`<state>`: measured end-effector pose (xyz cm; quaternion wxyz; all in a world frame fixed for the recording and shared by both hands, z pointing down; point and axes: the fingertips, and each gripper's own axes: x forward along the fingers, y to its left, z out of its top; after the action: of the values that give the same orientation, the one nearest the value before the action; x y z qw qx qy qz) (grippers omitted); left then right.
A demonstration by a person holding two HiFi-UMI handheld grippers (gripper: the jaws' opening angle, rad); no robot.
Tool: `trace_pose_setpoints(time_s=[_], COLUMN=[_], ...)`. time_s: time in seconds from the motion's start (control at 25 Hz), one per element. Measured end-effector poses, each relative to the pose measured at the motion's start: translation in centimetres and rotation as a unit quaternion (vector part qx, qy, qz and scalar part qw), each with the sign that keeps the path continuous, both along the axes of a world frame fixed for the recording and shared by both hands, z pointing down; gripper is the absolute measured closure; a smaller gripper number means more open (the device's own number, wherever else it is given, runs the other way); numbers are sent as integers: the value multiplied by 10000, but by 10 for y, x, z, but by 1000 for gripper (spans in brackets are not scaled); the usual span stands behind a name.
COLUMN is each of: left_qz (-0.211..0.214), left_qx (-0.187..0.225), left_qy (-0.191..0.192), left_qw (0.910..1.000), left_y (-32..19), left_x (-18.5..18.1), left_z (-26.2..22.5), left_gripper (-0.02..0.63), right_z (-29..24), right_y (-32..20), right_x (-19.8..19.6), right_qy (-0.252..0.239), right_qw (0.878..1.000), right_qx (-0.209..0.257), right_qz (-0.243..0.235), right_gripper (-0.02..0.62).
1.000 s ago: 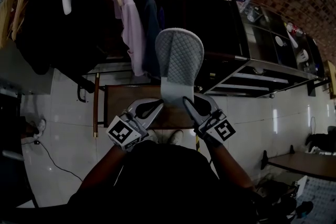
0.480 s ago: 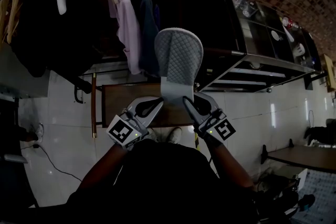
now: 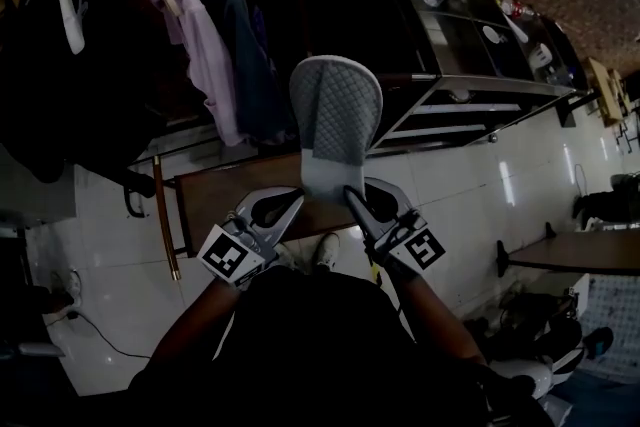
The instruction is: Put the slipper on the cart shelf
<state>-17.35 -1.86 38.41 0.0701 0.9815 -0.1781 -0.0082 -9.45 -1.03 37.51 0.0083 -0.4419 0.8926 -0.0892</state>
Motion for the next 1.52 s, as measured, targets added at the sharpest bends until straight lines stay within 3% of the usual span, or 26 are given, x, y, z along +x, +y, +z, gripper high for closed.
trace_pose_setpoints(time_s=[0.4, 0.76, 0.96, 1.2, 1.52], left_qz=[499, 736, 773, 667, 542], left_qx=[-94, -88, 39, 96, 90], left_qy=[111, 104, -94, -75, -274], left_qw=[9986, 9972, 9970, 9977, 9981], left_y=[13, 36, 58, 99, 145], left_x=[22, 62, 104, 165, 261], left_z=[15, 9, 11, 2, 7], left_gripper=[604, 604, 604, 604, 604], right_z=[8, 9, 8, 8, 14], right_y=[30, 63, 85, 121, 159], right_x=[23, 77, 124, 185, 273], right_qy=[-120, -196, -286, -347, -423], right_qw=[9977, 9936, 9926, 9941, 9958], right_qx=[-176, -160, -75, 42, 65], right_qz=[647, 1100, 1176, 1023, 811], right_gripper=[534, 534, 534, 534, 534])
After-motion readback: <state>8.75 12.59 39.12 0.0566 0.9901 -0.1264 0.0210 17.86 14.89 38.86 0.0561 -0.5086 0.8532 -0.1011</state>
